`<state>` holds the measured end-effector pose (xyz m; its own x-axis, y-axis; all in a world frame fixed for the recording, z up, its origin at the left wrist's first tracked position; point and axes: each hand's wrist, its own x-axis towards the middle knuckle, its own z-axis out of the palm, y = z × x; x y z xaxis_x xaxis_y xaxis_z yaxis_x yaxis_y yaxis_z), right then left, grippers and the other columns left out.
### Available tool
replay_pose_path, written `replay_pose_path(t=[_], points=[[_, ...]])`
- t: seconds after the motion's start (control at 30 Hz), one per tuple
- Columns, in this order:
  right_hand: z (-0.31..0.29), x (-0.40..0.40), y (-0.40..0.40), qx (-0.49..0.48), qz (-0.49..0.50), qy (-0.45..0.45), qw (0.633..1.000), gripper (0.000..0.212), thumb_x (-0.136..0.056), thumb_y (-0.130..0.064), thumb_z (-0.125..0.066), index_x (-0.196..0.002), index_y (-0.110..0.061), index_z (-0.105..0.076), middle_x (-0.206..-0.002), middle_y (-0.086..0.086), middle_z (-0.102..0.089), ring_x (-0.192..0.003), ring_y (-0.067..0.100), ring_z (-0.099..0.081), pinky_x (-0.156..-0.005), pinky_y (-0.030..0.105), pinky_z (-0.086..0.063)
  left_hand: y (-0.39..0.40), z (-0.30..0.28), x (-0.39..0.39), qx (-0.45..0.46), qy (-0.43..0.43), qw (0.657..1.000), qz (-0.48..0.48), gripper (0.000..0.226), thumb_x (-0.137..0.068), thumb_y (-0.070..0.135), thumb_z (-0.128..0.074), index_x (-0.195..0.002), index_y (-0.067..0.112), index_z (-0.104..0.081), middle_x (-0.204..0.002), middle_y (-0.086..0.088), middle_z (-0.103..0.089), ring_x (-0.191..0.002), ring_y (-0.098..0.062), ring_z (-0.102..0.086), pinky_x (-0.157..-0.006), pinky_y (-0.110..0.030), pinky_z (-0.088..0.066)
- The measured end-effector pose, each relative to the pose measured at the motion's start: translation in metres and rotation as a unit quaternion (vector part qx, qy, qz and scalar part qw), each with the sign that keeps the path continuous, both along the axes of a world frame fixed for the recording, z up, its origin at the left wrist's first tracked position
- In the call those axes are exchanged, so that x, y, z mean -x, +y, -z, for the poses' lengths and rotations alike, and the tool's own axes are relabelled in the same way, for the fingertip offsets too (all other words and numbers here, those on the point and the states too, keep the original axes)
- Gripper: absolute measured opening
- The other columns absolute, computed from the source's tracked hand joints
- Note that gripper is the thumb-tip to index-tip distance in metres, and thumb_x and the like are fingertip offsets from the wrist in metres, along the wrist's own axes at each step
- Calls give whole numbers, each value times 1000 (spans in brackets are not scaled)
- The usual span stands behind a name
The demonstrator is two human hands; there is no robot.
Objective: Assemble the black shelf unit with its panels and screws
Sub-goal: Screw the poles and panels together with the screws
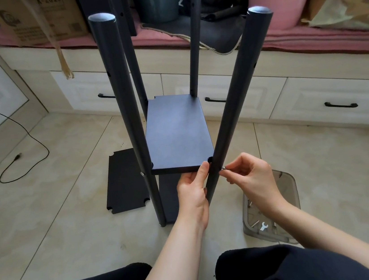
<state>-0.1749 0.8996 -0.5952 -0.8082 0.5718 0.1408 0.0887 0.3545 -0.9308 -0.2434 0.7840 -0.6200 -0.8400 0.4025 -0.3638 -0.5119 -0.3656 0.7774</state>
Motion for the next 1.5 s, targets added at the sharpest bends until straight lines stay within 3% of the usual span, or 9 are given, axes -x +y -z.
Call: replay_pose_path(t=[0.27,0.5,0.67,0.77,0.9,1.07,1.2,1.33,1.5], points=[[4,-4,0,-30,-14,8,999,19,-75,-9,-85,-75,-7,-66,-67,2,-71,-61,17,-70,-64,34,-60,-1,2,1,22,29,999,-15,19,-88,31,-73,-101,18,-73,-100,0,-78,-97,-11,-73,-63,-7,-50],[-2,5,8,17,-60,-21,998,24,-75,-7,-84,-76,-4,-60,-65,9,-68,-57,22,-65,-58,34,-55,-4,2,2,19,34,999,-10,45,-75,45,-75,-111,17,-72,-107,1,-77,-104,-12,-71,-73,-15,-50],[-11,13,11,-25,-80,-37,996,33,-75,-21,-86,-91,-14,-58,-69,7,-67,-67,28,-62,-67,41,-51,-6,4,2,11,32,999,7,36,-84,37,-73,-113,16,-71,-110,3,-76,-102,-7,-71,-64,-5,-50],[-11,14,13,-64,-123,-50,989,35,-79,-15,-82,-107,-20,-61,-71,1,-66,-66,18,-61,-69,35,-52,-6,4,2,10,24,1000,9,23,-91,30,-70,-111,17,-72,-108,4,-76,-100,-5,-71,-63,-5,-50],[-11,11,19,-130,-169,-76,974,42,-86,-5,-72,-115,-32,-58,-80,-10,-64,-75,12,-64,-64,23,-52,-6,3,2,0,17,1000,6,19,-89,29,-72,-105,18,-73,-106,2,-77,-97,-6,-72,-61,-6,-49],[-16,13,25,-123,-190,-82,971,50,-89,0,-68,-108,-45,-56,-78,-9,-66,-70,12,-66,-61,24,-54,-4,0,2,2,7,1000,12,23,-88,32,-72,-106,18,-73,-106,2,-77,-95,-6,-72,-60,-10,-52],[-16,16,22,-131,-201,-78,968,51,-89,1,-67,-108,-46,-56,-79,-8,-67,-68,13,-66,-62,23,-54,-4,-2,6,9,2,1000,12,28,-88,36,-72,-110,18,-71,-109,0,-76,-102,-13,-72,-74,-21,-48],[-21,19,22,-152,-216,-87,961,50,-89,0,-67,-105,-47,-56,-79,-4,-66,-66,13,-65,-65,27,-56,-5,-2,7,-2,17,1000,6,40,-78,43,-74,-109,17,-72,-109,-3,-76,-102,-17,-72,-70,-18,-52],[-22,14,20,-151,-231,-102,956,51,-87,-2,-70,-104,-49,-58,-79,-4,-67,-67,11,-65,-70,33,-57,-4,0,6,-4,13,1000,1,40,-77,42,-74,-105,12,-71,-104,-11,-75,-102,-28,-71,-78,-32,-56]])
